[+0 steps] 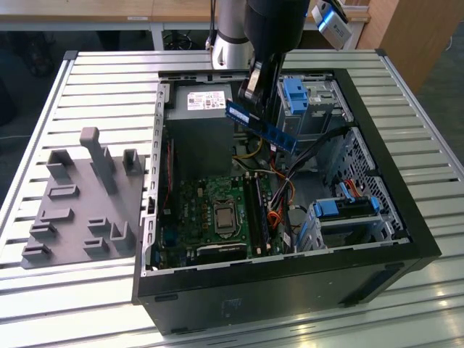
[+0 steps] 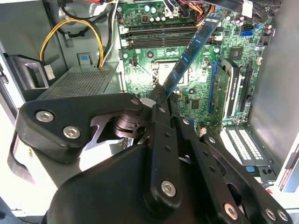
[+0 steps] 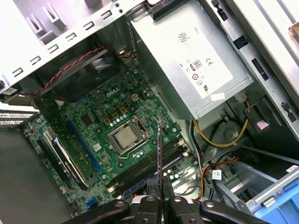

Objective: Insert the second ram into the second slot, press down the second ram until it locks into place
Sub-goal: 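Press down the second ram until it locks into place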

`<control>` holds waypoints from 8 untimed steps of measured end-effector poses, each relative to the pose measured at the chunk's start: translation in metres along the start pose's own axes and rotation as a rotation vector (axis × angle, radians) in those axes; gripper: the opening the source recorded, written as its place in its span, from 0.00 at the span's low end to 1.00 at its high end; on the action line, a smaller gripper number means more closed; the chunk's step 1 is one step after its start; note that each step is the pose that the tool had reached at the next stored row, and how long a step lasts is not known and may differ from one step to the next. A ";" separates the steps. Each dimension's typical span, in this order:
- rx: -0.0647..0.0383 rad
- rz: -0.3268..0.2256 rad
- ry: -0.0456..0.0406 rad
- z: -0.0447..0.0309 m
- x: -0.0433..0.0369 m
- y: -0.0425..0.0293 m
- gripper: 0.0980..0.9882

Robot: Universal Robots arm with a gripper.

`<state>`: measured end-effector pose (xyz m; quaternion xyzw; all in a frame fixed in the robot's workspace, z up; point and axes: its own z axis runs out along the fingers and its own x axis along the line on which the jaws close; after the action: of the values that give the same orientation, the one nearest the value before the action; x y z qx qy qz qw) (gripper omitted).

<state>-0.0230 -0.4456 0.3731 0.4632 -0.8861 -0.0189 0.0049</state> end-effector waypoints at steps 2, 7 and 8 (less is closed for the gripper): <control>0.000 0.004 -0.0001 0.0000 0.0000 0.0000 0.04; 0.000 0.013 -0.0005 0.0000 0.0000 0.0000 0.04; 0.000 0.016 -0.0006 0.0000 0.0000 0.0000 0.04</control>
<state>-0.0230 -0.4456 0.3731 0.4563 -0.8896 -0.0189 0.0047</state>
